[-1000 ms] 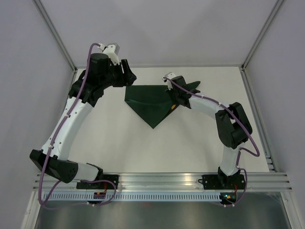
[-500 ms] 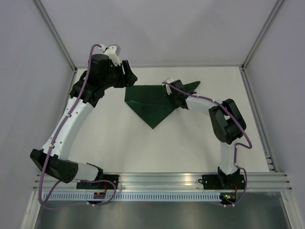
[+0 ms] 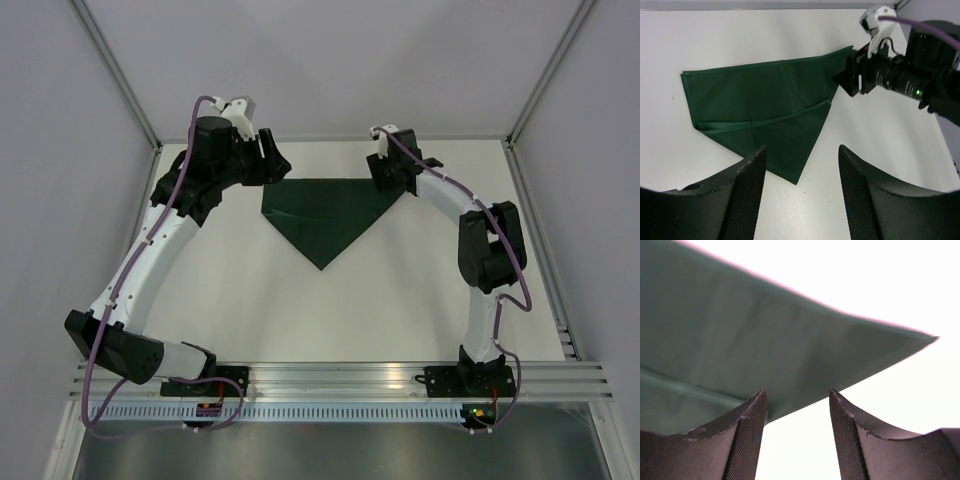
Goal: Fold the napkin, place the utensils inside, and roll it up
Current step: Fold the napkin at the center of the board.
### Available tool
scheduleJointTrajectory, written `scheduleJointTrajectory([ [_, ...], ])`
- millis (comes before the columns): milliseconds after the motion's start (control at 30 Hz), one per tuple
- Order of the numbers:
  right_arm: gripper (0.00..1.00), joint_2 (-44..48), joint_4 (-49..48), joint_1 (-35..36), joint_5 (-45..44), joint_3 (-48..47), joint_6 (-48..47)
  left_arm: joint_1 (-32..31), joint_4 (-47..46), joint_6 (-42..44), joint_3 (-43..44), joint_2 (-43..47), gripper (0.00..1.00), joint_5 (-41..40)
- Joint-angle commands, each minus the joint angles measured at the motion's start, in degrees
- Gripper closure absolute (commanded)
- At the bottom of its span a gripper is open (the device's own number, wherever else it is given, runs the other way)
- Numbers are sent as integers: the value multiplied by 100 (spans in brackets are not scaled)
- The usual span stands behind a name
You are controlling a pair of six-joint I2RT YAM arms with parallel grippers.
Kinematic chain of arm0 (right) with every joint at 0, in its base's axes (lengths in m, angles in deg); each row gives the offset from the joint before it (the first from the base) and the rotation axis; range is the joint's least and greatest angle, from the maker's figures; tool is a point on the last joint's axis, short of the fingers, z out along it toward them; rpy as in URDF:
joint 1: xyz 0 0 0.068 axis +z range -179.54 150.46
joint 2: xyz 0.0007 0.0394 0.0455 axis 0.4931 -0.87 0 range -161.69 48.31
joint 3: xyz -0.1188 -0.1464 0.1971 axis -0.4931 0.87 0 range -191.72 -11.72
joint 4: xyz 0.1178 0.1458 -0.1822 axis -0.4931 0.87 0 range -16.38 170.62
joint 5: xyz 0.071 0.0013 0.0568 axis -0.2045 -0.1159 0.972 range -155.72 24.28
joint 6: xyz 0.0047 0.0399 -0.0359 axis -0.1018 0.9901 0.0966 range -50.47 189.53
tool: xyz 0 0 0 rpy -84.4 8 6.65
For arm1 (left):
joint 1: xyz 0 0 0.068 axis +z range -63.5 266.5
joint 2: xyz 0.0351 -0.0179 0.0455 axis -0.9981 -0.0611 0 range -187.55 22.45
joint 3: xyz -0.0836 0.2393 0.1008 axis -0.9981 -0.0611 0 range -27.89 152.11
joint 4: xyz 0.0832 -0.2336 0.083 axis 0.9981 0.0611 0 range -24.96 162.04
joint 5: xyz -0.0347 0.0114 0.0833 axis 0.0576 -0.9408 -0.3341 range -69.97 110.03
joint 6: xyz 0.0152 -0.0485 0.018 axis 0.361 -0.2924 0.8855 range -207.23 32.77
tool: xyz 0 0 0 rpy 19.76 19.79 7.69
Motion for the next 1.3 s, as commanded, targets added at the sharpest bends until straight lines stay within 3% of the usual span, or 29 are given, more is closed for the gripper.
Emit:
scheduleJointTrajectory([
  [0,41,-281,515,-558,561,-623,475,-54,-331,-280,-210,-30,36,266],
  [200,41,-888,885,-1227,1257,-1309,1168,-81,-534,-359,-466,-65,36,345],
  [533,38,-1617,859,-1772,2040,-1924,2161,-107,-648,-359,-527,-153,36,372],
  [1267,37,-2128,288,-2221,2330,-1951,2927,-116,-727,-306,-545,-293,36,363],
])
